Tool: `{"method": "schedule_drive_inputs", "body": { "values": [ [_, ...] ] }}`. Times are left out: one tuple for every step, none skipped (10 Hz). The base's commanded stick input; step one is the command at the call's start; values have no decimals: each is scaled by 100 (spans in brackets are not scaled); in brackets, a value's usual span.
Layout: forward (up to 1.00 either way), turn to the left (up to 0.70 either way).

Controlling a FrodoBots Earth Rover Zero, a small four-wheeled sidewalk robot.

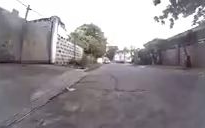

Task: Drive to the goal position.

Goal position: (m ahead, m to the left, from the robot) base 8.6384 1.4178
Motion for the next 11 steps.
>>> {"method": "schedule_drive_inputs", "body": {
  "values": [
    [100, -39],
    [100, -40],
    [100, -40],
    [100, -1],
    [100, 0],
    [100, 0],
    [100, 0],
    [100, 0],
    [100, 0],
    [100, 0],
    [100, 0]
  ]
}}
